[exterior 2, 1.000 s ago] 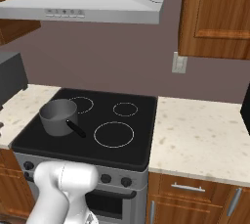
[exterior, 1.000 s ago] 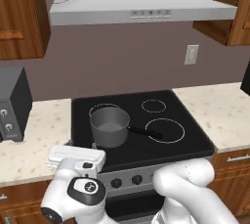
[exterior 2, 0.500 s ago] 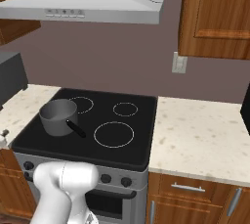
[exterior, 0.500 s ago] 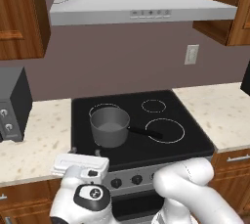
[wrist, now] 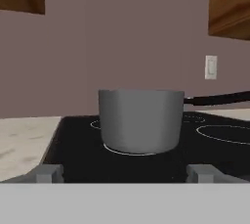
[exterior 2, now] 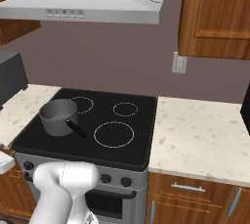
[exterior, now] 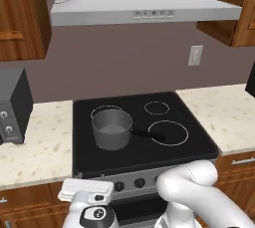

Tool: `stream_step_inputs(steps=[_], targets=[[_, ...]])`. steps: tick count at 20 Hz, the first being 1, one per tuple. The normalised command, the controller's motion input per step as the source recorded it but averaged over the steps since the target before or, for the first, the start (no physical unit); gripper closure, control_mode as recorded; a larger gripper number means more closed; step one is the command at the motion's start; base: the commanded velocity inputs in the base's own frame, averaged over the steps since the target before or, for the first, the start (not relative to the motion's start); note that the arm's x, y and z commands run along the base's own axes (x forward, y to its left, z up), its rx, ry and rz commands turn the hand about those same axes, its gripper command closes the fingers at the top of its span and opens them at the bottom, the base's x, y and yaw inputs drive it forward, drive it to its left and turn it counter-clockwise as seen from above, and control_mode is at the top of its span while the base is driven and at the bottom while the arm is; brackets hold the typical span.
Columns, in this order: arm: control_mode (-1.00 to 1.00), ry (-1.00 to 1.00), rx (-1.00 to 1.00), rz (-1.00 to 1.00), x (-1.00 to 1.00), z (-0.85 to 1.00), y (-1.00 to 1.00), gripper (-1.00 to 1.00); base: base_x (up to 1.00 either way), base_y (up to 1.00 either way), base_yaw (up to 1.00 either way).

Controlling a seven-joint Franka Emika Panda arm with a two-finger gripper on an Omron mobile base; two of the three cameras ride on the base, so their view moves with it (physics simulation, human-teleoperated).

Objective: Turn on the front left burner of the stove.

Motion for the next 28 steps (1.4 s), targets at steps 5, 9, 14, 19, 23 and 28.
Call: stream_step_inputs(steps=[5,9,14,19,23,28], targets=[[-1.00,0.06,0.00,0.00,0.00,-0.92,0.00,-1.00,0.00,0.00,0.00],[-1.00,0.03,0.00,0.00,0.00,-0.73,0.00,-1.00,0.00,0.00,0.00],[-1.00,0.04,0.00,0.00,0.00,-0.54,0.00,-1.00,0.00,0.00,0.00],[-1.00,0.01,0.00,0.00,0.08,-0.35,0.00,-1.00,0.00,0.00,0.00],[-1.00,0.00,0.00,0.00,0.25,-0.24,0.00,-1.00,0.00,0.00,0.00],[-1.00,0.01,0.00,0.00,0.34,-0.19,0.00,-1.00,0.00,0.00,0.00]])
